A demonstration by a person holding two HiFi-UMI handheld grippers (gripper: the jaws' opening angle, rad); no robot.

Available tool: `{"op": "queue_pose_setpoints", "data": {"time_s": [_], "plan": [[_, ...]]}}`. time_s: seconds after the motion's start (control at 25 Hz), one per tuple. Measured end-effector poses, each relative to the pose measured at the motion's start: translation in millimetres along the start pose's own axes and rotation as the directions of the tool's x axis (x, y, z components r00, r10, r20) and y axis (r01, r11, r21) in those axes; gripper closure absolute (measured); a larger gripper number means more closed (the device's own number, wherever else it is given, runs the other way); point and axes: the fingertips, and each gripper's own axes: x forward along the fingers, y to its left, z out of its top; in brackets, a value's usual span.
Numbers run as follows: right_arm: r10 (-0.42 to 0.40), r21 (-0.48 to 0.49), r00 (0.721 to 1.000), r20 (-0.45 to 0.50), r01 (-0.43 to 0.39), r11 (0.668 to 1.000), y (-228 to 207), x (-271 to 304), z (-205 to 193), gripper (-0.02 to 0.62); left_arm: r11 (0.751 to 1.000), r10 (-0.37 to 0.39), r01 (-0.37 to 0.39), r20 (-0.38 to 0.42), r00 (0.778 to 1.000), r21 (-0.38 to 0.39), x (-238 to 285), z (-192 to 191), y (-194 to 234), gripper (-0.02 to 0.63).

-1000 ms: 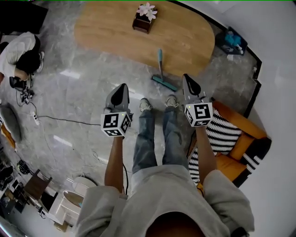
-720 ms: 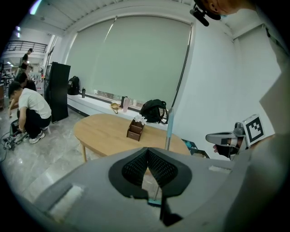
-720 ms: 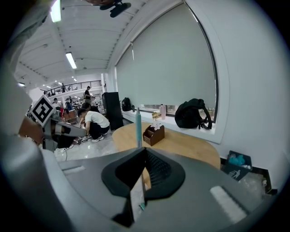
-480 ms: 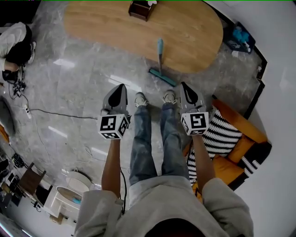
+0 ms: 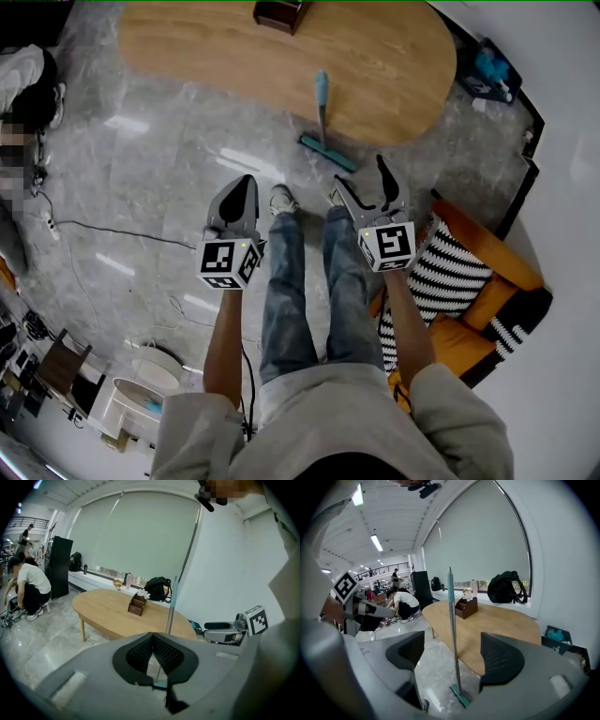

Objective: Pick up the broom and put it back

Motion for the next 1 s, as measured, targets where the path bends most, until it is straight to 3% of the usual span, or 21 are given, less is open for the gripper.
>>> {"op": "queue_pose_setpoints", "data": {"time_s": [0.76,0.88,1.0], "plan": [[0.026,-0.013,0.998,-0.049,-0.027,1.0,-2,110,10,0.261,1.0,0.008,-0.008,0.004,1.0,0.001,3,2,6,0.601],[0.026,-0.029,0.997,-0.074,-0.028,0.999,-4,124,9,0.292,1.0,0.011,-0.011,0.004,1.0,0.0,2,4,10,0.601],[0.024,-0.05,0.996,-0.081,-0.029,0.998,-4,134,13,0.363,1.0,0.015,-0.015,0.005,1.0,-0.004,3,5,11,0.601]]}}
